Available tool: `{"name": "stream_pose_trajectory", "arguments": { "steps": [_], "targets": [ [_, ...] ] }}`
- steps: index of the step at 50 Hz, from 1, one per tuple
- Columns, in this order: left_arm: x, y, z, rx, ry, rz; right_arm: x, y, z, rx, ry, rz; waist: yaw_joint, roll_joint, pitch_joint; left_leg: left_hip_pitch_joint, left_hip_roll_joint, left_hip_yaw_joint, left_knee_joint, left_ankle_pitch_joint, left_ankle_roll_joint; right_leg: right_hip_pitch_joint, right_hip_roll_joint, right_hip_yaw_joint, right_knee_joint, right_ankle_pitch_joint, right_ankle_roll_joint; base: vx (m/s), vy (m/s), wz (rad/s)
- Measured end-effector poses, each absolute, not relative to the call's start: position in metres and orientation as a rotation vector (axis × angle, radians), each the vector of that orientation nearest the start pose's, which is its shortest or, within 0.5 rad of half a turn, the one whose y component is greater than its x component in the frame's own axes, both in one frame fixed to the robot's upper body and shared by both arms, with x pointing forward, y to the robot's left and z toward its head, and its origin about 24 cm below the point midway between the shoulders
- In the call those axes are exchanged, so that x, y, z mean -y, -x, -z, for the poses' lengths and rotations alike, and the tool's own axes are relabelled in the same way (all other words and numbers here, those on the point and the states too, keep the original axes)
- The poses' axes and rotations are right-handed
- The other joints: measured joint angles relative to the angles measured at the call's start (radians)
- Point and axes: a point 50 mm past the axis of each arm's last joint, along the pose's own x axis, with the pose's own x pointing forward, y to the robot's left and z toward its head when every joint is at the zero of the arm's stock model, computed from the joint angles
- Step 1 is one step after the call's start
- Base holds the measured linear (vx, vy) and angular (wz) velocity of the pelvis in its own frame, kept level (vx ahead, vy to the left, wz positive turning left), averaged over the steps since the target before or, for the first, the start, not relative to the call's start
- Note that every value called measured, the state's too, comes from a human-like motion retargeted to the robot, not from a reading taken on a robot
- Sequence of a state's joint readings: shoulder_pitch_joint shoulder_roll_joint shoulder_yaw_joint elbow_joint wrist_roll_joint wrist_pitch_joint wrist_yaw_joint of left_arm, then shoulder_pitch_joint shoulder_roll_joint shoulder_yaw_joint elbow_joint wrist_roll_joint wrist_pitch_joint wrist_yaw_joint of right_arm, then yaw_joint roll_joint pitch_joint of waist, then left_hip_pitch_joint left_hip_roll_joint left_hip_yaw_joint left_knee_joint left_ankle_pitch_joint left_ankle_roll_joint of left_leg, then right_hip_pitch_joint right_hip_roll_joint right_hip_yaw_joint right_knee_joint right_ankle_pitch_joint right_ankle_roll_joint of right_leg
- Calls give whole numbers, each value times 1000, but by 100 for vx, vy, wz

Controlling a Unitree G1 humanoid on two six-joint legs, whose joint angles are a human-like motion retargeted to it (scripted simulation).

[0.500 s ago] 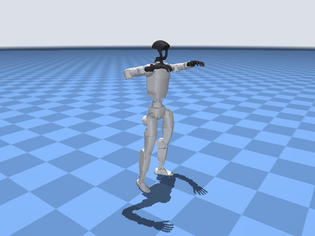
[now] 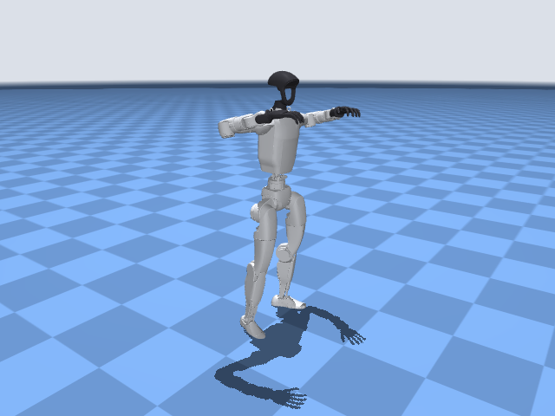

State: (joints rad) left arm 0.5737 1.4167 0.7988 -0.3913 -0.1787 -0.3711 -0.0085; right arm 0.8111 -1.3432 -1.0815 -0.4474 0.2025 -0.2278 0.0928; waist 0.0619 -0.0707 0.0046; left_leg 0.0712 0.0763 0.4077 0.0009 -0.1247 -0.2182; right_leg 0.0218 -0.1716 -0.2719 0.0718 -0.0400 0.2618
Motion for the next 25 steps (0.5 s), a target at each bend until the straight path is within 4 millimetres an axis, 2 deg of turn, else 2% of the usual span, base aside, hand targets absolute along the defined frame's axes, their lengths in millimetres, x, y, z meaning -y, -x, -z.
{"name": "stream_pose_trajectory", "arguments": {
  "steps": [15,25],
  "targets": [
    [-275,-171,-301,677,-1389,98,296,-153,-308,464,1428,5,-3,0,-8,-1,5,4,-2,-3,-1,-4,6,2,-1,0,0,0,0,0],
    [-282,-169,-294,659,-1355,51,297,-154,-295,461,1354,8,-15,1,-11,-1,7,12,-1,-6,4,-11,8,10,4,-1,0,0,0,0]
  ]
}}
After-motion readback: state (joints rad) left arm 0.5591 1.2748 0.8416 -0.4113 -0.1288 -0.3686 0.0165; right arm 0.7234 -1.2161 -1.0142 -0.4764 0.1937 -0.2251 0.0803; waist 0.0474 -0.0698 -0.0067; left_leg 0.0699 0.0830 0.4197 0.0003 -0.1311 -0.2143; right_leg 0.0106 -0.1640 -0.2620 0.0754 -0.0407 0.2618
